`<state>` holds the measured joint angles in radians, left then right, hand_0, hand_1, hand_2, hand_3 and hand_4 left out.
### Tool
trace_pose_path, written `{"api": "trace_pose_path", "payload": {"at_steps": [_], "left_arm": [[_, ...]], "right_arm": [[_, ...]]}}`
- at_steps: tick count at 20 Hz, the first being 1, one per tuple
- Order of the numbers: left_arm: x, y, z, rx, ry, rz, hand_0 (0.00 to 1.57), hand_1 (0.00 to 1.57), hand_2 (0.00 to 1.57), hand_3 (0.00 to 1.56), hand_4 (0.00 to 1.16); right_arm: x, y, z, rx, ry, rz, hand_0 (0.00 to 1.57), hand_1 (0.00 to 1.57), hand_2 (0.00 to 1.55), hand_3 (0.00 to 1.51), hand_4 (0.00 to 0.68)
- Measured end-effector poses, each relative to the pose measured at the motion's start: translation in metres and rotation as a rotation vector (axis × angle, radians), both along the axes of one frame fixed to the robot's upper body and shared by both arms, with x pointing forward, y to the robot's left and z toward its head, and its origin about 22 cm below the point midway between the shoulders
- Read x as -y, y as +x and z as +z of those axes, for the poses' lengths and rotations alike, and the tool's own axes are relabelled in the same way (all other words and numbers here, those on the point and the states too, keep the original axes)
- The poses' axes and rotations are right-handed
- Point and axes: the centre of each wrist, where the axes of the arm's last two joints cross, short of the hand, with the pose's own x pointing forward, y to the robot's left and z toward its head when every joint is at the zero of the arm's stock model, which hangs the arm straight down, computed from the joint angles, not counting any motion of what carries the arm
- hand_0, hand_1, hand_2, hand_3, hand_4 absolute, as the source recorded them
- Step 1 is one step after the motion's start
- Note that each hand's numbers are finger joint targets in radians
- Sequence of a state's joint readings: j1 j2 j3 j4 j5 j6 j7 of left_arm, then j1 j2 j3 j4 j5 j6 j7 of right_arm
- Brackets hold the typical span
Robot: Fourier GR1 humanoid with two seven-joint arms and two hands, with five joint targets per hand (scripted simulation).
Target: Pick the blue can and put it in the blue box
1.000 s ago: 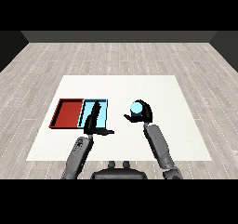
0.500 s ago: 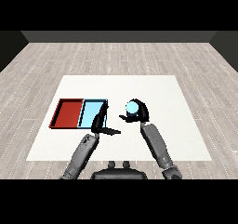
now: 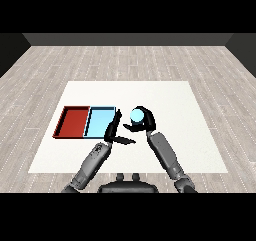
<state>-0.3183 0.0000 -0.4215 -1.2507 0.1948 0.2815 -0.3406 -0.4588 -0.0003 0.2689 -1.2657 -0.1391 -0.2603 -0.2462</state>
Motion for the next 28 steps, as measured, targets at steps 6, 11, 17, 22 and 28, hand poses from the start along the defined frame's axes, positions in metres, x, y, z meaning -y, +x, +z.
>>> {"api": "trace_pose_path", "payload": {"at_steps": [6, 11, 17, 22, 28], "left_arm": [[0.006, 0.004, 0.003, -0.026, -0.006, -0.008, 0.0, 0.0, 0.0, 0.0, 0.0], [0.012, 0.002, -0.011, -0.054, -0.011, -0.014, 0.0, 0.0, 0.0, 0.0, 0.0], [0.023, 0.009, -0.015, -0.064, -0.013, -0.024, 0.0, 0.0, 0.0, 0.0, 0.0], [0.028, 0.011, -0.012, -0.073, -0.001, -0.023, 0.0, 0.0, 0.0, 0.0, 0.0], [0.033, 0.014, -0.006, -0.078, 0.019, -0.015, 0.0, 0.0, 0.0, 0.0, 0.0]], "right_arm": [[-0.009, 0.003, 0.003, -0.007, 0.014, 0.023, 1.43, 1.43, 1.46, 1.37, 0.552], [-0.011, 0.002, 0.002, 0.0, 0.012, 0.043, 1.43, 1.43, 1.46, 1.37, 0.551], [-0.015, -0.004, 0.001, 0.014, 0.015, 0.065, 1.42, 1.42, 1.46, 1.36, 0.559], [-0.02, -0.006, 0.001, 0.014, 0.023, 0.076, 1.43, 1.43, 1.46, 1.37, 0.552], [-0.03, -0.008, -0.005, 0.021, 0.028, 0.082, 1.43, 1.43, 1.46, 1.38, 0.546]]}}
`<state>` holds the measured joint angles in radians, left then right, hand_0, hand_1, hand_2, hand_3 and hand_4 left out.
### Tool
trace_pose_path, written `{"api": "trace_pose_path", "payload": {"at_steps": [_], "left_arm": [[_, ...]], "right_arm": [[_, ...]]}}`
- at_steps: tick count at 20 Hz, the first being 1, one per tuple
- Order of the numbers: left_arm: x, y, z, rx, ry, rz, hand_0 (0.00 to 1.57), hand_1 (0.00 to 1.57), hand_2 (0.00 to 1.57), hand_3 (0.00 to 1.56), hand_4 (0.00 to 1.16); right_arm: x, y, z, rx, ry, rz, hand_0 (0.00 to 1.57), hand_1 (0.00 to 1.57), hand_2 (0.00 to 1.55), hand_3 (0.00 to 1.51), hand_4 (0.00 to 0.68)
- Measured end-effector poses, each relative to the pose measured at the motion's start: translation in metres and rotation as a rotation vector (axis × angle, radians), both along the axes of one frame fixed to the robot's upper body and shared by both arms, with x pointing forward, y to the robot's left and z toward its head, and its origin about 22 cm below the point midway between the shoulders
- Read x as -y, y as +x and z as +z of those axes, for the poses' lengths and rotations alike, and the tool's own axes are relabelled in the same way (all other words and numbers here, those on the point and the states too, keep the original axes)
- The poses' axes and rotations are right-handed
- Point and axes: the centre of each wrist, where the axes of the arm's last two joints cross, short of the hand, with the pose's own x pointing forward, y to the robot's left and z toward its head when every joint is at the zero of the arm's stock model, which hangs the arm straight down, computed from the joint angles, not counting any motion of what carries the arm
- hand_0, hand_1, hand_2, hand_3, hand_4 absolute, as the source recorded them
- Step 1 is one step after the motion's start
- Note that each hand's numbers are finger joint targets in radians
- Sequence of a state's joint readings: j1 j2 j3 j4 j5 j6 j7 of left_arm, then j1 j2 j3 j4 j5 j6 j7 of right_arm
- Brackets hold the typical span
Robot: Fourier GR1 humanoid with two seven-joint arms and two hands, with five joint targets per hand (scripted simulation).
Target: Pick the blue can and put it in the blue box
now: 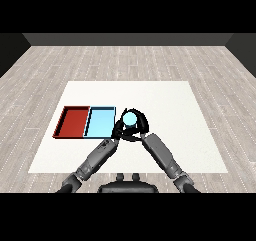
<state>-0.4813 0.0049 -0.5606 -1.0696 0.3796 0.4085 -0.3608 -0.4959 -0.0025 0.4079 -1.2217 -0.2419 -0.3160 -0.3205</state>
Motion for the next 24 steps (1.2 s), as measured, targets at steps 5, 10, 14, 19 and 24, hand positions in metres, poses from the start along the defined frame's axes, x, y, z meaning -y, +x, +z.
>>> {"api": "trace_pose_path", "payload": {"at_steps": [5, 10, 14, 19, 24], "left_arm": [[0.003, 0.001, -0.003, 0.0, -0.002, -0.003, 0.0, 0.0, 0.0, 0.0, 0.0], [0.007, 0.0, -0.005, 0.009, 0.003, -0.003, 0.0, 0.0, 0.0, 0.0, 0.0], [0.004, 0.008, -0.001, 0.01, 0.024, -0.003, 0.0, 0.0, 0.0, 0.0, 0.0], [0.002, 0.013, 0.004, 0.008, 0.045, 0.04, 0.0, 0.0, 0.0, 0.0, 0.61], [0.003, 0.007, 0.004, -0.022, 0.046, 0.099, 1.57, 1.57, 1.57, 1.48, 1.14]], "right_arm": [[0.0, -0.004, 0.003, -0.009, 0.007, 0.011, 1.44, 1.44, 1.46, 1.37, 0.518], [-0.002, -0.003, 0.006, -0.004, -0.006, 0.017, 1.44, 1.44, 1.45, 1.35, 0.521], [-0.008, -0.002, 0.007, 0.005, -0.024, 0.023, 1.44, 1.44, 1.45, 1.35, 0.487], [-0.015, -0.004, 0.014, 0.008, -0.032, 0.024, 1.45, 1.45, 1.45, 1.37, 0.498], [-0.016, -0.009, 0.017, 0.019, -0.03, 0.027, 1.43, 1.43, 1.46, 1.38, 0.524]]}}
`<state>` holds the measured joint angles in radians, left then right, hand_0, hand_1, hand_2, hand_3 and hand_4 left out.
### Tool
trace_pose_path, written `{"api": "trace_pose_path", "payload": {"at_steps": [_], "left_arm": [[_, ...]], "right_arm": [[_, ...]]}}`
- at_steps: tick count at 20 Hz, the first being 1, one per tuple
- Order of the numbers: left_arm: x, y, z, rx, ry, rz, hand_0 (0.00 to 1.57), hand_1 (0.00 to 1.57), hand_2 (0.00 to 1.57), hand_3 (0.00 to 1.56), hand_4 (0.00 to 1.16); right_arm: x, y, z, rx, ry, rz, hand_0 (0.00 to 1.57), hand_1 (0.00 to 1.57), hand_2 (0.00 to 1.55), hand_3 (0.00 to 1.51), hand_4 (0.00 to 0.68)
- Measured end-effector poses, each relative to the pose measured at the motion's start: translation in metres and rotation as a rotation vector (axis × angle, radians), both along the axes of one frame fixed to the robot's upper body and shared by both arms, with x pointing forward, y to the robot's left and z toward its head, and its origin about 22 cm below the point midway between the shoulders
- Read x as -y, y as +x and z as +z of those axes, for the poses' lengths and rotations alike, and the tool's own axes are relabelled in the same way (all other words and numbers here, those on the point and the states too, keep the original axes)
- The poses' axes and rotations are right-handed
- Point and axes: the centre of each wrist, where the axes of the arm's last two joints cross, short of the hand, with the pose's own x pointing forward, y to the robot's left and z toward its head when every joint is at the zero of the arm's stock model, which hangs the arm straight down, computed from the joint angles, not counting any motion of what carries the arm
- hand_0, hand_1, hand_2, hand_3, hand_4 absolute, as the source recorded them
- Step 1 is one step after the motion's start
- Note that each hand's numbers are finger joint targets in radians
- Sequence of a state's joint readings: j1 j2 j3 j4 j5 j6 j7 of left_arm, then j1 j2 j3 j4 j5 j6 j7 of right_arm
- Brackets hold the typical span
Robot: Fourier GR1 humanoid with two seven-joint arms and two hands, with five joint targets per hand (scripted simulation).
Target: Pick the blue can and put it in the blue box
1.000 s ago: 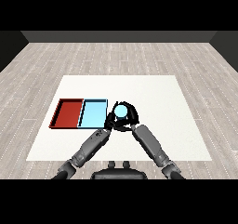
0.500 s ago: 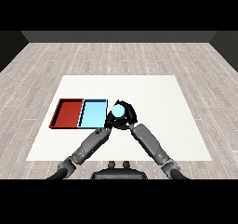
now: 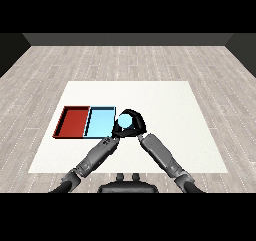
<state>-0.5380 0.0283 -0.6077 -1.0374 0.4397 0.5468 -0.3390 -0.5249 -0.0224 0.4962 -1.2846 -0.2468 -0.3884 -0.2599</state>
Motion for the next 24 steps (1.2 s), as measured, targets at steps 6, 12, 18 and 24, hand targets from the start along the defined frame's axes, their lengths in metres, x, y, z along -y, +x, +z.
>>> {"api": "trace_pose_path", "payload": {"at_steps": [6, 12, 18, 24], "left_arm": [[0.002, 0.004, 0.0, -0.001, 0.041, 0.049, 1.57, 1.57, 1.55, 1.46, 1.14], [0.005, 0.005, 0.002, 0.021, 0.051, 0.079, 1.57, 1.57, 1.55, 1.46, 1.14], [0.005, 0.006, -0.004, 0.015, 0.071, 0.087, 1.57, 1.57, 1.56, 1.47, 1.14], [0.004, 0.003, -0.007, -0.001, 0.067, 0.098, 1.57, 1.57, 1.57, 1.48, 1.14]], "right_arm": [[0.0, 0.004, -0.003, -0.002, 0.009, 0.0, 1.43, 1.43, 1.46, 1.38, 0.534], [0.004, 0.005, 0.0, -0.02, 0.018, 0.004, 1.1, 1.1, 1.19, 1.03, 0.4], [0.003, 0.003, -0.004, -0.018, -0.029, -0.016, 0.0, 0.0, 0.0, 0.0, 0.0], [0.001, 0.004, -0.003, -0.022, -0.053, -0.016, 0.0, 0.0, 0.0, 0.0, 0.0]]}}
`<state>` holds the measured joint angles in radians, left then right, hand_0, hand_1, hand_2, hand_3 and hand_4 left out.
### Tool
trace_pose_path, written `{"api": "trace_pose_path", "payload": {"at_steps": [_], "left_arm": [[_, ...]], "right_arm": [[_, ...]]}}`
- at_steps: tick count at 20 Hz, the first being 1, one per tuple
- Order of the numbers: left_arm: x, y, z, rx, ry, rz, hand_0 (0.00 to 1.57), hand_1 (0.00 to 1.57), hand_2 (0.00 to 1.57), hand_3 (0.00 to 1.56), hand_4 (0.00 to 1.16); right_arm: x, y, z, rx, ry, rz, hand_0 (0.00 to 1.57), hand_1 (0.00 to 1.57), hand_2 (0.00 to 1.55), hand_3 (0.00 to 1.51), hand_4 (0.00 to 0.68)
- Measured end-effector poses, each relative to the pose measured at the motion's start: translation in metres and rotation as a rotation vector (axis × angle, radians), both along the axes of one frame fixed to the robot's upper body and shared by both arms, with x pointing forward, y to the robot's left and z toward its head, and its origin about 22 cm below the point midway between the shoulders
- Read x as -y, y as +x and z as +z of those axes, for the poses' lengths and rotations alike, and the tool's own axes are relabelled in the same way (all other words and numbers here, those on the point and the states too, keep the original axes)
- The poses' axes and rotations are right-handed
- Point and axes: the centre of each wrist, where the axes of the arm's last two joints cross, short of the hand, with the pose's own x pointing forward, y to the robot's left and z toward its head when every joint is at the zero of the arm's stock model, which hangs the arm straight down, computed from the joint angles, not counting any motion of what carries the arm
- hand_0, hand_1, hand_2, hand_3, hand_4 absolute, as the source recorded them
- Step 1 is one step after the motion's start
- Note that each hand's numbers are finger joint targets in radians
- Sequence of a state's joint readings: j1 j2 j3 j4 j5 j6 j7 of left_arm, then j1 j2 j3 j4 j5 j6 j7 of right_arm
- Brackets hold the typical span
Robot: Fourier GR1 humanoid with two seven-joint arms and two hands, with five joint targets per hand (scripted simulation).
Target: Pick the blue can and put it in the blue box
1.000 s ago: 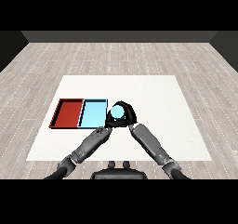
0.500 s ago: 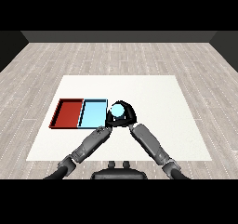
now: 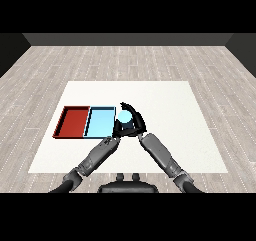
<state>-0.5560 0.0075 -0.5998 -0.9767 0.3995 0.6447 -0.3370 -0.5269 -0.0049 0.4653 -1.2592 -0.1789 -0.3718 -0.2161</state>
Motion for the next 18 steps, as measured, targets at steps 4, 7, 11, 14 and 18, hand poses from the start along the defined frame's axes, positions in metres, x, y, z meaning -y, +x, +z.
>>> {"api": "trace_pose_path", "payload": {"at_steps": [4, 7, 11, 14, 18], "left_arm": [[0.001, -0.001, -0.001, 0.008, 0.003, 0.003, 1.57, 1.57, 1.57, 1.49, 1.15], [-0.005, 0.003, -0.002, 0.011, 0.003, 0.01, 1.57, 1.57, 1.57, 1.49, 1.15], [-0.007, 0.002, -0.007, -0.006, -0.02, 0.027, 1.57, 1.57, 1.57, 1.48, 1.14], [-0.015, 0.003, -0.011, -0.004, -0.026, 0.061, 1.57, 1.57, 1.57, 1.48, 1.14], [-0.032, 0.017, -0.006, 0.019, -0.008, 0.106, 1.57, 1.57, 1.57, 1.47, 1.15]], "right_arm": [[0.01, 0.004, -0.002, -0.001, 0.004, -0.023, 0.0, 0.0, 0.0, 0.0, 0.0], [0.02, 0.01, 0.007, 0.006, 0.027, -0.059, 0.0, 0.0, 0.0, 0.0, 0.0], [0.04, 0.004, 0.015, -0.004, 0.14, -0.072, 0.0, 0.0, 0.0, 0.0, 0.0], [0.061, -0.003, 0.028, 0.021, 0.202, -0.074, 0.0, 0.0, 0.0, 0.0, 0.0], [0.097, -0.008, 0.039, 0.08, 0.272, -0.106, 0.0, 0.0, 0.0, 0.0, 0.0]]}}
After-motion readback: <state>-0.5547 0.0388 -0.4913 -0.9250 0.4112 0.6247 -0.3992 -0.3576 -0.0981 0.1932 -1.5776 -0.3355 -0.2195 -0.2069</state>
